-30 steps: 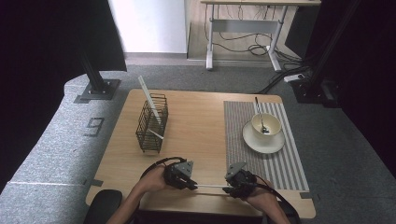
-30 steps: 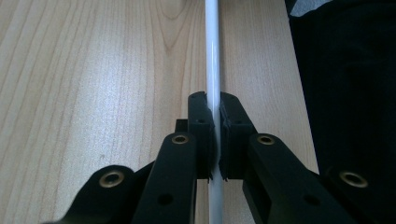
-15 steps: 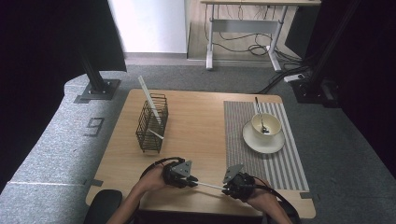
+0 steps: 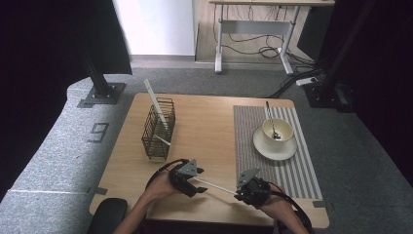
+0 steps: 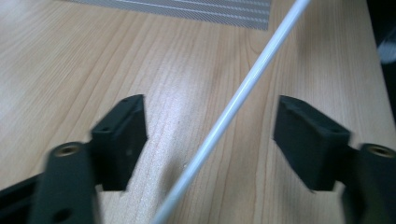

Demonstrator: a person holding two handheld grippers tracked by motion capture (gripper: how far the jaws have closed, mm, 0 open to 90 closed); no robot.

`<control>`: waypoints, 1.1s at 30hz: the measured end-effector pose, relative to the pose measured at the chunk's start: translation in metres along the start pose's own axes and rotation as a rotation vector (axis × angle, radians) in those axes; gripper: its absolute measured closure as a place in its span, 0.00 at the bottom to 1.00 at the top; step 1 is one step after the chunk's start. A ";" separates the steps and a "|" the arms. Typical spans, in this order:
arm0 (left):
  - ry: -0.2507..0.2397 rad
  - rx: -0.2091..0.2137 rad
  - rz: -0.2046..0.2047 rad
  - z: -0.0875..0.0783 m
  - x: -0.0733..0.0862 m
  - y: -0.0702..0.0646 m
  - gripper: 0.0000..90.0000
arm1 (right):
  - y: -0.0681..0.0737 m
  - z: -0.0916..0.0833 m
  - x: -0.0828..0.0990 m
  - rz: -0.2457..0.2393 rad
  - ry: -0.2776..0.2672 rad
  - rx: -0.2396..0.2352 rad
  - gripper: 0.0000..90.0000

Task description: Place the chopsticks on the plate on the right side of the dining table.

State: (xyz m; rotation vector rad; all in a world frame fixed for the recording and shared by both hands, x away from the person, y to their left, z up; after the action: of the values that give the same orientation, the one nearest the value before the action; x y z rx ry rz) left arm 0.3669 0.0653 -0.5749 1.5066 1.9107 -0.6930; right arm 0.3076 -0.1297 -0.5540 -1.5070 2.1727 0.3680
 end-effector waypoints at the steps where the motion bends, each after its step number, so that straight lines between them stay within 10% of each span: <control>1: -0.017 -0.004 -0.034 -0.001 0.000 0.002 0.22 | -0.001 -0.001 0.000 -0.003 0.000 0.003 0.91; 7: -0.076 -0.093 -0.154 -0.009 0.004 0.016 0.11 | -0.003 -0.006 0.003 0.004 0.004 0.018 0.91; 15: -0.056 -0.221 -0.195 -0.013 0.018 0.026 0.00 | -0.011 -0.016 0.009 0.032 -0.005 0.052 0.91; 33: 0.066 -0.253 -0.273 0.001 0.039 0.034 0.00 | -0.038 -0.043 0.023 0.160 -0.047 0.164 0.91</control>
State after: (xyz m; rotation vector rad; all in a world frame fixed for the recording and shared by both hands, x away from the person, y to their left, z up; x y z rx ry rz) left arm 0.3933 0.0980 -0.6054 1.1393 2.1869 -0.4972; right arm 0.3271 -0.1822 -0.5277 -1.2295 2.2340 0.2668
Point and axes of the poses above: each handheld gripper's, and its own axes: z roughly forward along the jaws, x roughly out of its underside, y roughly to its left, the point moved 7 cm from there along z, roughly forward along the jaws, and after that the axes turned 3 degrees about -z, right-handed, at the moved point
